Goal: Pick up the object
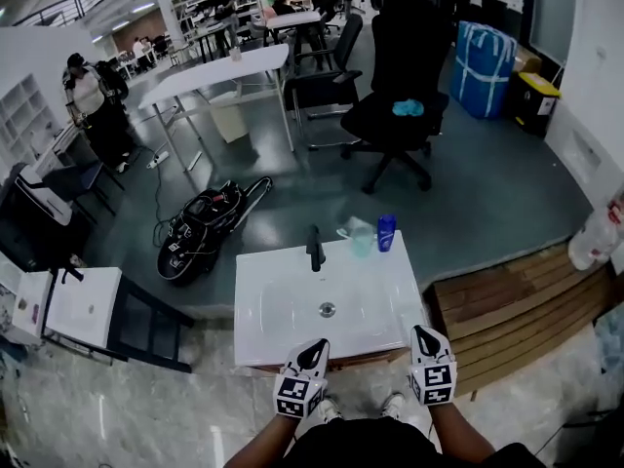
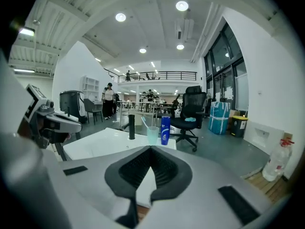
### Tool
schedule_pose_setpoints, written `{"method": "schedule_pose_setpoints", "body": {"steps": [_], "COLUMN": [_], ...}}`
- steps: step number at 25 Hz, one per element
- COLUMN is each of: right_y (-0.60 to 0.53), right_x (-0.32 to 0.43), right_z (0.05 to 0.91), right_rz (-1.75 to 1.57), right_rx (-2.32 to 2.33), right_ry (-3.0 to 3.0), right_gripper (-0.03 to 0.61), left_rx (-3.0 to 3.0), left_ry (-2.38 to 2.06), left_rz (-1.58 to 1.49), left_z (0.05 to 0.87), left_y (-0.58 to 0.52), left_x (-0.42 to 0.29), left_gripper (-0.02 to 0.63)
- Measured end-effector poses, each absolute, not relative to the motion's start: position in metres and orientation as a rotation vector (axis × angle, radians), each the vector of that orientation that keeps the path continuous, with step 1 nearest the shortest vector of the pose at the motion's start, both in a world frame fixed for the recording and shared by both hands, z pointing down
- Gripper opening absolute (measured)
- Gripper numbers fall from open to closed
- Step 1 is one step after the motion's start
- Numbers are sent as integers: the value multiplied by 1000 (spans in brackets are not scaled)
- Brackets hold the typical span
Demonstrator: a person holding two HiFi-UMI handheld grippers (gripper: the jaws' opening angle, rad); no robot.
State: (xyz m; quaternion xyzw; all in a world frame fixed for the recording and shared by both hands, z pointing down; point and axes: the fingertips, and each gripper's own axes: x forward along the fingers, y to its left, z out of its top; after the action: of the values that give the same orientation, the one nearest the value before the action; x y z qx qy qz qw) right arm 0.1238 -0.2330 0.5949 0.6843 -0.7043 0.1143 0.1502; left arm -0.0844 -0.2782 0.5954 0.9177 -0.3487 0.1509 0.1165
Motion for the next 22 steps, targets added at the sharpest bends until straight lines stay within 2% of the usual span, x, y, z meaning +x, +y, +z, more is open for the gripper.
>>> {"method": "schedule_pose_setpoints", "body": {"steps": [9,10,14,16,22], "right_y": [-215,-213,-206,-203,-205], "right_x": [130,131,138,144,145], "right_z": [624,628,646,655,689], "right_rz": [386,396,474,496,579], "right_rx": [1921,1919,1930,1938,1916], "right_ry": [-2020,-2017,-1989,-1971,-1955], "right_gripper": [22,46,242,312,390], "left_rx": [2641,2637,2622,2613,2597], "left_ry": [-1013,-1012,-998,-995,-996], "left_rz": [493,498,517,526,544], "left_z": [621,624,629,631,639], "left_y": [-266,-265,-261,-261,-262], "left_x": [-74,-74,-68,-65,-62], "left_gripper": [21,21,21,21,21]}}
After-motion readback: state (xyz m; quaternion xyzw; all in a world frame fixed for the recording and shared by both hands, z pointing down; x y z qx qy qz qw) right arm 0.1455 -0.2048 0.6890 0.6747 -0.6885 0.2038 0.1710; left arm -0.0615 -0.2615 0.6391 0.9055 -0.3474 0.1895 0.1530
